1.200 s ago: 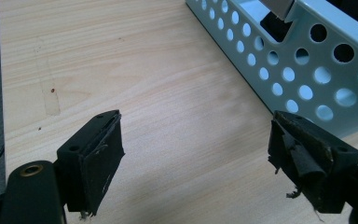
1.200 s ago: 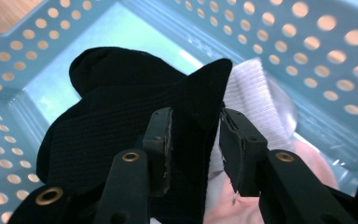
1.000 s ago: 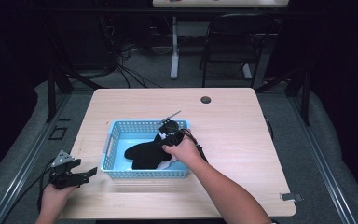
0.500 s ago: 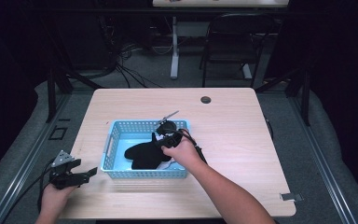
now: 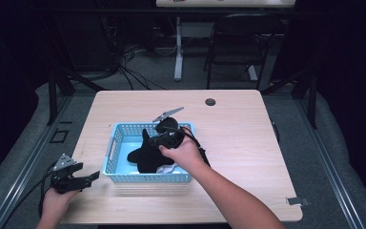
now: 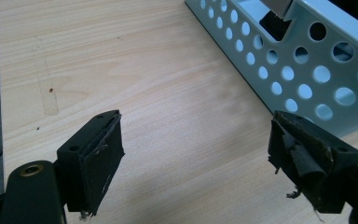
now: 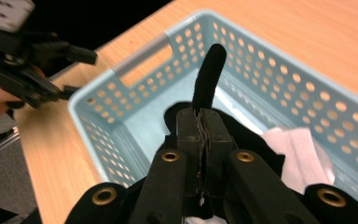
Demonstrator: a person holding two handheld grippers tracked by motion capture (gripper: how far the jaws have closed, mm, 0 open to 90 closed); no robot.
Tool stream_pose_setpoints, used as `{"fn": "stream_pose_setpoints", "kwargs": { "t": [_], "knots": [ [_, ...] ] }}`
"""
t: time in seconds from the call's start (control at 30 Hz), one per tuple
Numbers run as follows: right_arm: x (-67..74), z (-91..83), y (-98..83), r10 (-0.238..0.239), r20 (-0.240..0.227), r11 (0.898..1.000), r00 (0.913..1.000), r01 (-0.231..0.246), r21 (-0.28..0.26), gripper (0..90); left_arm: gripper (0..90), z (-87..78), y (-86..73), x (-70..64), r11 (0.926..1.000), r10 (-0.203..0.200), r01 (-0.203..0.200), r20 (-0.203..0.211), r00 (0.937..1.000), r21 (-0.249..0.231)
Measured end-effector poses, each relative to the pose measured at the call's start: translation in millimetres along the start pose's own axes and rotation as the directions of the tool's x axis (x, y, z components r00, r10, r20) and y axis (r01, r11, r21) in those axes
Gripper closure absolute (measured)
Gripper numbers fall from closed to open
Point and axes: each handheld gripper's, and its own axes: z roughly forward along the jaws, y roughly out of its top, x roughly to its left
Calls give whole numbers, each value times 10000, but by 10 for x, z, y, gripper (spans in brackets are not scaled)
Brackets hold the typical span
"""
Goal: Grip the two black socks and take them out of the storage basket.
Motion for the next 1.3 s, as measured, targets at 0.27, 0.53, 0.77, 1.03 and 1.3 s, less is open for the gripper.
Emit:
{"fn": "stream_pose_setpoints", "kwargs": {
  "t": [0.27, 0.53, 0.77, 1.03, 1.3],
  "knots": [
    [98, -167, 135, -298, -14, 9976, 9996, 296, -621, 882, 179, 1, -1, 1, 10000, -16, 16, 0, 10000, -27],
    [119, -355, 231, -384, 59, 9919, 9992, 389, -1206, 883, 179, 4, -2, -1, 10000, -21, 21, -3, 10000, -8],
    [64, -492, 249, -208, 115, 9882, 9997, 223, -1519, 882, 179, 6, -4, -2, 10000, -30, 30, -3, 10000, -2],
    [-72, -775, 187, -46, 428, 9851, 9991, 119, -1716, 882, 179, 6, -5, -2, 10000, -29, 29, -5, 10000, 8],
    [-235, -1162, 61, 392, 827, 9755, 9958, -202, -2189, 882, 179, 9, -4, -3, 10000, -24, 24, 9, 10000, 47]
  ]
}}
